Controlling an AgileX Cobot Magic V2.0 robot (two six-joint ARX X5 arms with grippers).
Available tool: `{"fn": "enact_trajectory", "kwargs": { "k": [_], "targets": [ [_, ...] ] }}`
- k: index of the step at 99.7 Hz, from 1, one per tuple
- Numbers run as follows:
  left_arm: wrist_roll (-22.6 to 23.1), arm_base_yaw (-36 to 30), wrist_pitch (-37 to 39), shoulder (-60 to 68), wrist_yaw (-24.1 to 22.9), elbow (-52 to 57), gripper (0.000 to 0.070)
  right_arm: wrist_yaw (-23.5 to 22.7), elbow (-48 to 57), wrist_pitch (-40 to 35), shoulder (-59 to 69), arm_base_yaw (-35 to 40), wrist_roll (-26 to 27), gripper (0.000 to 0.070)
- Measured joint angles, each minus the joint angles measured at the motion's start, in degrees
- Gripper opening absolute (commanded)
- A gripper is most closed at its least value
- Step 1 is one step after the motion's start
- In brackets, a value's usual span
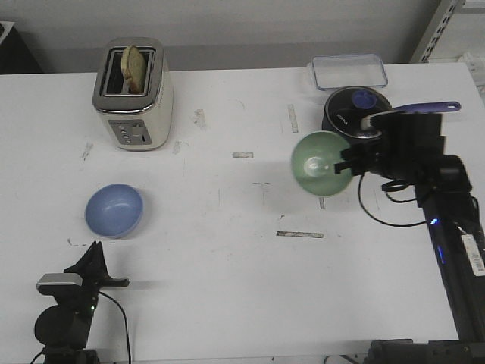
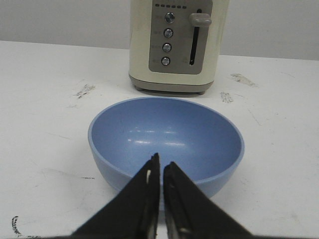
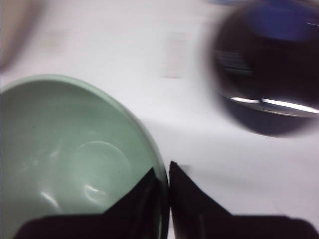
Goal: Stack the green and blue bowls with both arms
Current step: 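Lift the green bowl with the right gripper and carry it toward table center, then release the green bowl and retract the right gripper to rest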
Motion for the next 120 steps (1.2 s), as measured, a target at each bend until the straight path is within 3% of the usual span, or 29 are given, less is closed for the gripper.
{"fn": "enact_trajectory", "kwargs": {
  "k": [13,24,31,42,61,97,102,114,120],
  "targets": [
    [0.02,-0.02,0.00,0.00,0.00,0.00,0.0002,1.57,-0.57,-1.38,1.70,11.34,0.46,0.0004],
    [0.02,0.00,0.00,0.00,0.00,0.00,0.0002,6.75,-2.69,-0.72,2.91,20.81,0.42,0.0004],
    [0.02,0.00,0.00,0.00,-0.02,0.00,0.0002,9.40,-5.38,1.46,3.39,25.88,0.42,0.0004],
    [0.00,0.00,-0.02,0.00,-0.02,0.00,0.0002,9.84,-10.29,6.47,4.26,31.50,0.79,0.0004],
    [0.02,0.00,-0.11,0.00,0.00,0.00,0.0002,10.23,-17.16,12.94,7.76,36.00,1.73,0.0004],
    [0.00,0.00,-2.78,0.00,-0.02,0.00,0.0002,10.38,-17.77,14.14,11.93,36.15,2.25,0.0017],
    [0.00,-0.02,-2.78,0.00,-0.02,0.00,0.0003,10.23,-17.77,14.36,11.93,36.22,2.34,0.0070],
    [0.00,0.00,-2.75,0.00,0.00,0.00,0.0002,8.92,-17.75,14.29,11.93,36.20,2.36,0.0402],
    [0.00,0.00,-2.78,0.00,0.00,0.00,0.0002,8.72,-17.44,13.84,11.93,36.20,2.38,0.0485]
  ]
}}
